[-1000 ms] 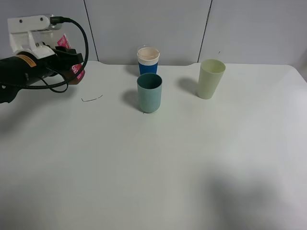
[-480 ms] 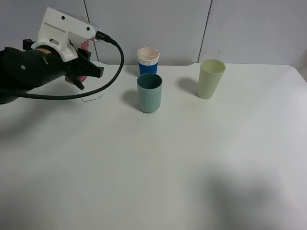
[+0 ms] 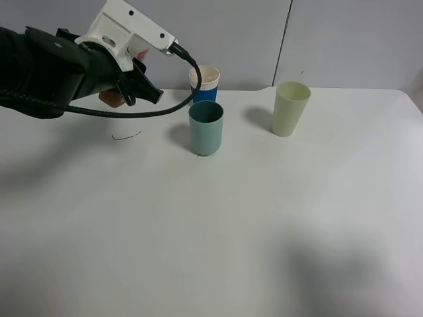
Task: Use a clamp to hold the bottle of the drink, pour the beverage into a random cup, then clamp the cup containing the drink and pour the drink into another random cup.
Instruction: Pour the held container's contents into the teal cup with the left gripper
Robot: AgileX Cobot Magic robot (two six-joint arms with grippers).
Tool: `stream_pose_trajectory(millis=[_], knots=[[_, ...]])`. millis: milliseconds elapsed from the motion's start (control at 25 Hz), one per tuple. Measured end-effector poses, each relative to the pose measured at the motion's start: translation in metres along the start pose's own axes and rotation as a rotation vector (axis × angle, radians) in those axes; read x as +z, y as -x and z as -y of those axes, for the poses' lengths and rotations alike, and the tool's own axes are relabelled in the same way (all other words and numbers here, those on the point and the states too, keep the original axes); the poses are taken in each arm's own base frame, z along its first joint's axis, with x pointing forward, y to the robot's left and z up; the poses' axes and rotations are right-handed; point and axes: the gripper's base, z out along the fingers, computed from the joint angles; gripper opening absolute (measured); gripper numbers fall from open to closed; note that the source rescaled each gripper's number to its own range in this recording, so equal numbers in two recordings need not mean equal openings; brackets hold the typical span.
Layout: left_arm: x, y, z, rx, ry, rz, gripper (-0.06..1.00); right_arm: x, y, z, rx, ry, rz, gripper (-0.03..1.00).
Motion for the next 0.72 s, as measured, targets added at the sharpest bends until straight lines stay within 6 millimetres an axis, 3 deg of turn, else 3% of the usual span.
stream_pose_trajectory(millis=[400, 720], knots=[[0.016, -0.012, 0.021, 0.132, -0.049, -0.07, 0.04, 0.0, 0.0, 0.0, 0.0, 0.0, 0.0, 1.0], [0.016, -0.012, 0.022, 0.141, -0.042, -0.063, 0.04, 0.0, 0.0, 0.0, 0.0, 0.0, 0.0, 1.0]])
